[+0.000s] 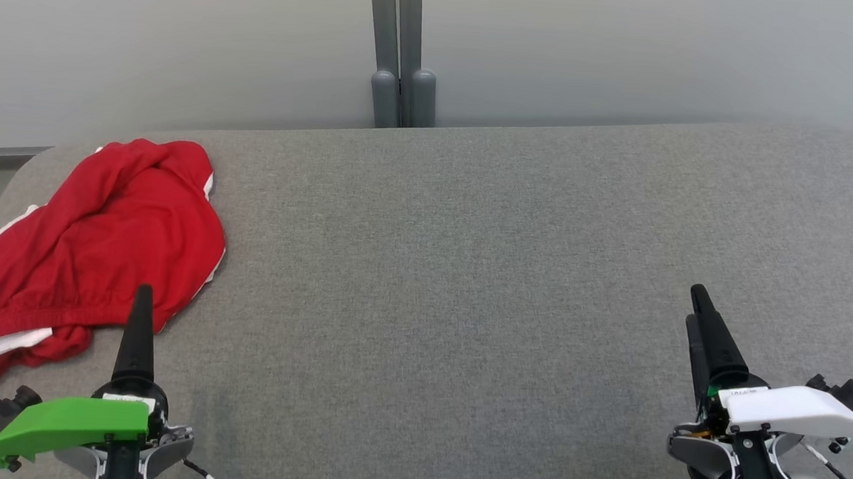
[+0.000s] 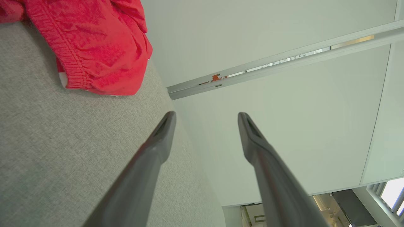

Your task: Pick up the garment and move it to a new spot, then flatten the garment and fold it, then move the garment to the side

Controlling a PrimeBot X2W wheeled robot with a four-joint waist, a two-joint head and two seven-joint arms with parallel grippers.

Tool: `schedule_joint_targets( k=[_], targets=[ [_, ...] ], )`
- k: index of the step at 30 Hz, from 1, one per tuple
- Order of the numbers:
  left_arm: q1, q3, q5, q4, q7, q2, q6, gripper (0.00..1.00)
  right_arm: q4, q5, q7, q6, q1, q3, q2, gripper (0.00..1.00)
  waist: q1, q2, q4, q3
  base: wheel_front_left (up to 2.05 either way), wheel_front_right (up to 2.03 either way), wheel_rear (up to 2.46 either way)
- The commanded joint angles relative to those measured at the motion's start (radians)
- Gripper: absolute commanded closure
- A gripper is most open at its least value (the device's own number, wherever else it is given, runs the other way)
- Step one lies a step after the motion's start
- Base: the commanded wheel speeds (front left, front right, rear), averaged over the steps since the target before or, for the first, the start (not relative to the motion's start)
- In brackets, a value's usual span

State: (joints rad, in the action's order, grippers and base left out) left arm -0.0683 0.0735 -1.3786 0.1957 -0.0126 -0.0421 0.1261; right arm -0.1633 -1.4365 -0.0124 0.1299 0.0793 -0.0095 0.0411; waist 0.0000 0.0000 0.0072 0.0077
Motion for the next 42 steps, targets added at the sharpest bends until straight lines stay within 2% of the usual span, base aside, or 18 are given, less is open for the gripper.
schedule_joint_targets(
  k=[1,15,29,37,42],
  targets=[
    [-0.010,-0.002,0.048,-0.024,-0.013,-0.006,0.003,0.00,0.027,0.030,-0.013,0.000,0.029,0.013,0.005,0.00,0.0000,0.0000,0.000,0.001,0.00,0.00,0.00],
    [0.000,-0.015,0.365,-0.044,-0.063,-0.007,-0.003,0.00,0.067,0.278,-0.062,0.001,0.040,0.046,0.008,0.00,0.0000,0.0000,0.006,0.004,0.00,0.00,0.00],
    [0.004,-0.075,0.699,-0.055,-0.106,-0.008,-0.033,0.00,0.070,0.672,-0.107,0.001,0.032,0.023,0.008,0.00,0.0000,0.0000,0.009,0.006,0.00,0.00,0.00],
    [0.002,-0.100,0.821,-0.030,-0.129,-0.009,-0.050,0.00,0.030,0.852,-0.129,0.001,0.025,0.027,0.009,0.00,0.0000,0.0000,0.010,0.007,0.00,0.00,0.00],
    [0.003,-0.113,0.883,-0.036,-0.142,-0.009,-0.057,0.00,0.004,0.925,-0.143,0.001,0.031,0.031,0.009,0.00,0.0000,0.0000,0.010,0.009,0.00,0.00,0.00]
  ],
)
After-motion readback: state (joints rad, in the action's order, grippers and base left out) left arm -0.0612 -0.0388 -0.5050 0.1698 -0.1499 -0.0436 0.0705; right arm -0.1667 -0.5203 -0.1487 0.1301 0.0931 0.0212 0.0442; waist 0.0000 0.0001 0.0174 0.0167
